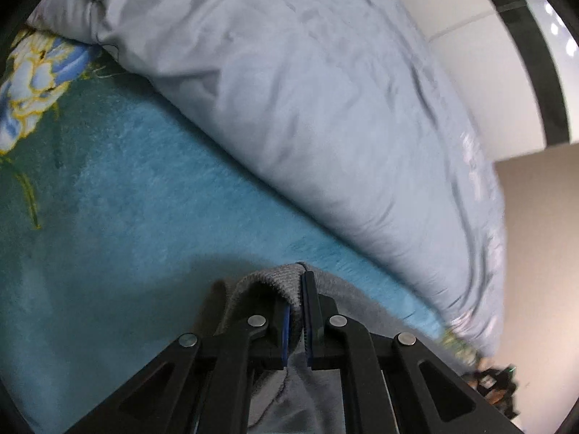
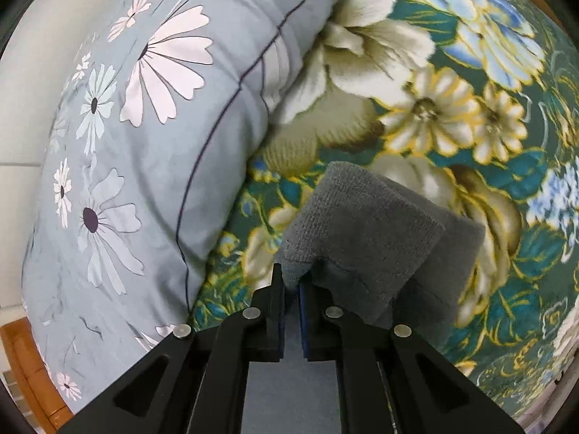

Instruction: Fold clothes

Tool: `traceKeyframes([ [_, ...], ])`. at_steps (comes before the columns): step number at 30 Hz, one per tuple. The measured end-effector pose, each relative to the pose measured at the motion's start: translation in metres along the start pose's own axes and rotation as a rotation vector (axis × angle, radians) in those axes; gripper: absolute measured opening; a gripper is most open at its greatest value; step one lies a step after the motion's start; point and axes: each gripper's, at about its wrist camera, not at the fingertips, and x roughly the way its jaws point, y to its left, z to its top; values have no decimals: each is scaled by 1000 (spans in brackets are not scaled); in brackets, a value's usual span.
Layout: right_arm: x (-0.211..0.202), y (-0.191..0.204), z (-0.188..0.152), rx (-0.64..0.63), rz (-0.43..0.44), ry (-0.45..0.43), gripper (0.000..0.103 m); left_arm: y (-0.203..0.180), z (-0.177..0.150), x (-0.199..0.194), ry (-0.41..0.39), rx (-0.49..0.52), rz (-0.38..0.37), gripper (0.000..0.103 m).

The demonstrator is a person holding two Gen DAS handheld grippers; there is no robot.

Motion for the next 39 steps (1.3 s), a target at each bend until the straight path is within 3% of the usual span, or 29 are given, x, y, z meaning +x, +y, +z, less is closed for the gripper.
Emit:
traceKeyframes([
  [3, -3, 3, 1, -34, 24, -12, 12, 2, 0, 3, 34, -13, 7, 9],
  [4, -6, 3, 1, -43, 38, -22, 23, 4, 0, 1, 36, -26, -2, 12],
  [5, -12, 2, 1, -49, 59, -38, 37, 4, 0, -3, 42, -35, -6, 17],
  [6, -19, 0, 1, -56, 73, -59, 42, 3, -1, -6, 49, -43, -8, 22],
  [7, -28, -4, 2, -64, 77, -86, 44, 2, -2, -13, 44, -42, -7, 34],
  [8, -36, -8, 2, -68, 79, -110, 44, 1, -3, -20, 34, -39, -4, 45],
  [11, -54, -28, 0, -65, 60, -155, 44, 6, -15, -39, -8, -78, 11, 56],
  [16, -44, -62, -16, -44, 31, -116, 44, 25, -45, -64, -93, -202, 43, 59],
  [25, -3, -81, -10, 87, 121, -117, 44, 67, -124, -41, -49, -557, -36, 59],
  [30, 8, -78, -7, 92, 137, -122, 43, 62, -137, -27, -8, -578, -36, 59],
  [32, 3, -76, -6, 87, 157, -127, 19, 58, -136, -23, 6, -571, -34, 59],
  [33, -3, -75, -7, 77, 163, -138, 14, 57, -135, -21, 13, -568, -32, 59],
  [39, -71, -69, -18, 4, 203, -263, 10, 49, -125, -19, 14, -534, -27, 59],
])
